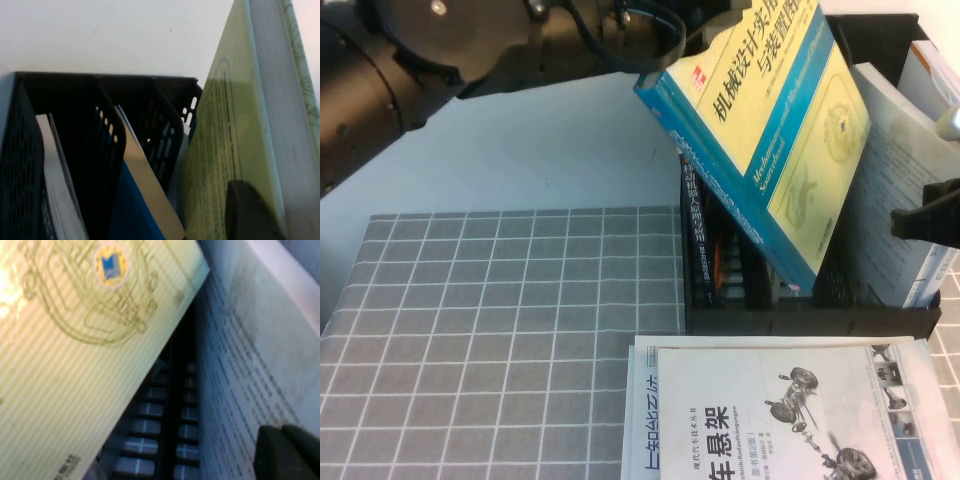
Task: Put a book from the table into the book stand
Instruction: Place the book on the book shelf
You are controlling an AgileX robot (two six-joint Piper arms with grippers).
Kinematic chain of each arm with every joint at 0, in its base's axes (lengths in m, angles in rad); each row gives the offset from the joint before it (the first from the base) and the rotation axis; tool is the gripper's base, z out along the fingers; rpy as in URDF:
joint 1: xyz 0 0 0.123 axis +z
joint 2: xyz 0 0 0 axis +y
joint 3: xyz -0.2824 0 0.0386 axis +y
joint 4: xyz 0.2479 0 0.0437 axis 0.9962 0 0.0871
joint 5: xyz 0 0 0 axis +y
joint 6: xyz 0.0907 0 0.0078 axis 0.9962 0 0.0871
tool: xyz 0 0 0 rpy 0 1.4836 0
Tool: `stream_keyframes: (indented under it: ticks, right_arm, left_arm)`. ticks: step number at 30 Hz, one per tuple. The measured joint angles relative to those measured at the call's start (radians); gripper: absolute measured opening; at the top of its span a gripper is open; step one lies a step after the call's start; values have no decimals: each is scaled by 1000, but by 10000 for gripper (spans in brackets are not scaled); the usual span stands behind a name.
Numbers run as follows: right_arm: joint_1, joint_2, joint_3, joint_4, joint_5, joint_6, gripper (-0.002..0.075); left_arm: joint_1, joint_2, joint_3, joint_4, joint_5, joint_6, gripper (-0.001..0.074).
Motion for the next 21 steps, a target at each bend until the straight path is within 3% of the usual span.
stream_keyframes:
  ticks: [11,16,21]
  right_arm:
    - [0,0,0,0,87,34,-3]
    - [0,0,0,0,172,51,-3]
    - [0,0,0,0,132,53,-3]
  left_arm:
    - [-15,24,-2,312,10,-262,192]
    - [-57,31,-4,493,16,-423,192]
    - [-106,36,-4,709,39,-569,192]
